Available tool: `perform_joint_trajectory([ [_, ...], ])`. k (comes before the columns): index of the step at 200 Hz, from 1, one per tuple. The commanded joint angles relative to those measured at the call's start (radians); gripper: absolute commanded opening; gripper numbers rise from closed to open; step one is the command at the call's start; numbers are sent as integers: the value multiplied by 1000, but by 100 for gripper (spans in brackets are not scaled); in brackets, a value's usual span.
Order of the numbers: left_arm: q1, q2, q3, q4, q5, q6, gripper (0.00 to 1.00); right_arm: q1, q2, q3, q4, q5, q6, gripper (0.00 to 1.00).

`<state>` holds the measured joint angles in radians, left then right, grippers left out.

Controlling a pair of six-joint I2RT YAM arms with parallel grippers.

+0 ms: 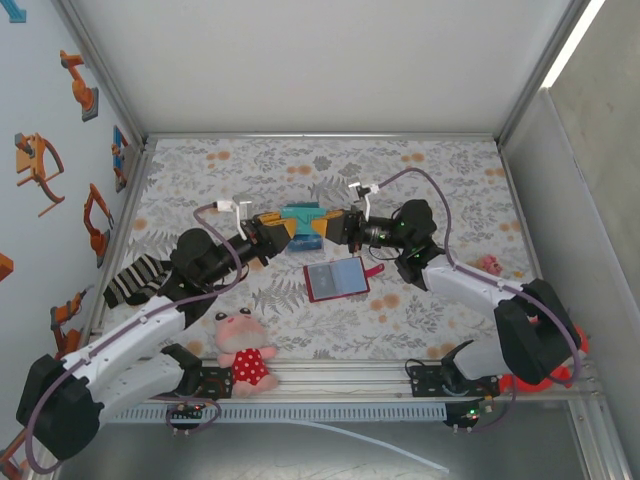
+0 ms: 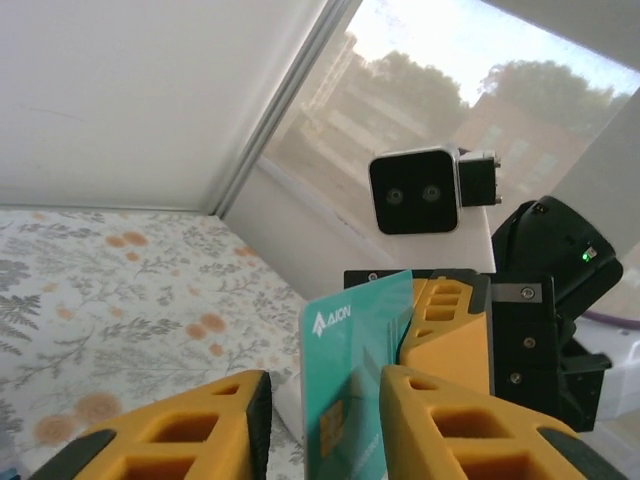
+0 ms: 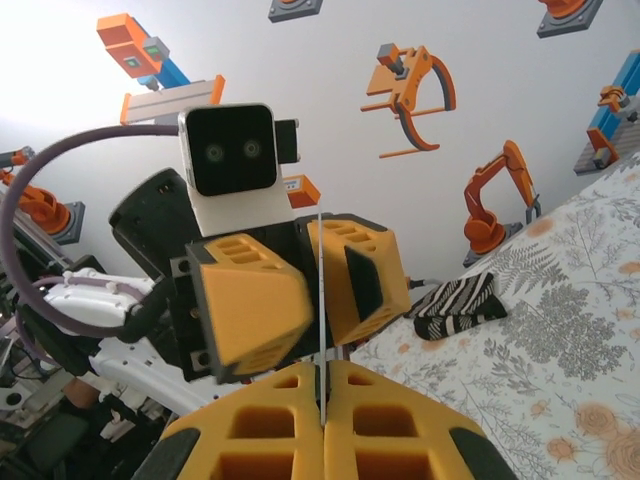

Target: Take the credit cards out of the card holder

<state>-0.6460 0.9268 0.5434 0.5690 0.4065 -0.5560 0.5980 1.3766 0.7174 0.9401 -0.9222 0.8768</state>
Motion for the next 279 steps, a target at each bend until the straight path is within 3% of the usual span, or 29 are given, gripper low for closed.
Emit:
perform_joint_trajectory([
  [1, 8, -72, 122, -269, -10, 180, 45, -1, -39, 43, -80, -26, -80, 0],
  [20, 9, -96, 227, -492, -34, 313, 55, -1, -62, 55, -194, -24, -147, 0],
  [39, 10, -77, 338, -689, -28, 424, 59, 0, -97, 84, -375, -6, -251, 0],
  [60, 10, -22, 440, -837, 16, 506, 60, 4, -139, 125, -596, 22, -380, 0],
  [91, 9, 90, 578, -1003, 109, 617, 58, 3, -173, 172, -780, 19, -477, 0],
  [179, 10, 374, 800, -1238, 393, 837, 51, 6, -193, 228, -970, -19, -595, 0],
  [215, 12, 413, 808, -1268, 389, 868, 50, 6, -177, 243, -980, -31, -605, 0],
  [237, 17, 439, 814, -1275, 390, 872, 42, 6, -167, 252, -982, -38, -610, 0],
  [268, 23, 457, 816, -1277, 388, 879, 11, 7, -162, 255, -987, -32, -617, 0],
  [279, 28, 457, 814, -1273, 387, 881, 5, 6, -163, 254, -995, -18, -622, 0],
])
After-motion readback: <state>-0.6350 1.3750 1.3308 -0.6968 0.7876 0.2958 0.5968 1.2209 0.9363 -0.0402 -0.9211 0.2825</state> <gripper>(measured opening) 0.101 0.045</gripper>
